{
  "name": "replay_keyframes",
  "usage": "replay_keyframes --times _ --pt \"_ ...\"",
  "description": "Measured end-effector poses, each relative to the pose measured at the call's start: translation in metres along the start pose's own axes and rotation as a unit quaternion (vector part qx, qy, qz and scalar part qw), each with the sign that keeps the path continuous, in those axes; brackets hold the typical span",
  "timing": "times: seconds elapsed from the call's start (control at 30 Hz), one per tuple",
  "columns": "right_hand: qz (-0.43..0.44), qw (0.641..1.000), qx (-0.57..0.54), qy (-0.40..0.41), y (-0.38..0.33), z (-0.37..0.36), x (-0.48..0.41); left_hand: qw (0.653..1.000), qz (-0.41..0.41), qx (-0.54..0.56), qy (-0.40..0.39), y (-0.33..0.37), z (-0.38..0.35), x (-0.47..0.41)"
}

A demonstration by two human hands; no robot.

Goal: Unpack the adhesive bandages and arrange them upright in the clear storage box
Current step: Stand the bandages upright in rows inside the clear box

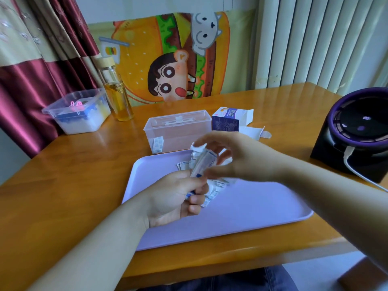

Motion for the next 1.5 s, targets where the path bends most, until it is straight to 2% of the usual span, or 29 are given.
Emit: replay_keyframes --times 0.13,0.27,0.33,0.47,0.57,0.63,0.7,0.77,0.83,0.87,0.9,0.93,1.03,1.17,1.37,1.5 --pt "-0.079 0.986 -0.148 -0.018 0.013 0.005 -0.005 0.998 -0.003 -0.044 -0.038 0.000 0.001 0.003" --pt "-0.113 0.941 -0.315 -0.056 0.017 -0.006 -0.011 0.996 -0.034 -0.027 -0.074 0.009 0.011 0.000" --pt "-0.112 0.937 -0.327 -0.059 0.019 -0.011 -0.019 0.996 -0.037 -0.010 -0.086 0.011 0.022 -0.005" --pt "-0.116 0.934 -0.337 -0.012 0.024 -0.016 -0.038 0.996 -0.041 -0.012 -0.084 0.017 0.043 -0.016" --pt "-0.068 0.953 -0.294 0.024 0.024 -0.017 -0.058 0.998 -0.047 -0.047 -0.009 0.024 0.063 -0.031" --pt "-0.040 0.963 -0.260 0.051 0.023 -0.013 -0.075 0.987 -0.066 -0.130 0.061 0.034 0.082 -0.040" --pt "-0.022 0.970 -0.215 0.109 0.022 -0.002 -0.094 0.960 -0.082 -0.240 0.115 0.045 0.101 -0.046" --pt "-0.013 0.975 -0.142 0.172 0.027 0.013 -0.117 0.917 -0.116 -0.310 0.222 0.055 0.129 -0.053" --pt "-0.010 0.973 -0.043 0.226 0.033 0.029 -0.140 0.826 -0.153 -0.374 0.394 0.064 0.157 -0.054" --pt "-0.012 0.969 -0.016 0.246 0.038 0.036 -0.150 0.785 -0.156 -0.398 0.449 0.065 0.169 -0.056" --pt "-0.018 0.966 -0.006 0.256 0.040 0.040 -0.160 0.767 -0.147 -0.416 0.466 0.064 0.178 -0.059" --pt "-0.026 0.966 0.001 0.258 0.045 0.042 -0.171 0.769 -0.132 -0.430 0.454 0.060 0.187 -0.067" --pt "-0.071 0.969 0.064 0.227 0.059 0.038 -0.204 0.795 -0.092 -0.472 0.370 0.049 0.198 -0.084" --pt "-0.196 0.970 0.120 0.078 0.084 0.010 -0.243 0.787 -0.085 -0.524 0.315 0.038 0.202 -0.097" --pt "-0.411 0.906 0.072 -0.073 0.127 -0.016 -0.260 0.792 -0.086 -0.543 0.266 0.037 0.207 -0.099" --pt "-0.482 0.865 0.066 -0.119 0.146 -0.026 -0.256 0.787 -0.077 -0.562 0.243 0.035 0.207 -0.099"
Point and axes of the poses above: each hand's wrist, its own x-axis away from the middle knuckle, its own z-axis out of the back of the hand, y = z × x, the point moved 4 cm from there along -x, towards the middle knuckle, and after that the axes turned 13 degrees about -x, right-handed, at the moved point
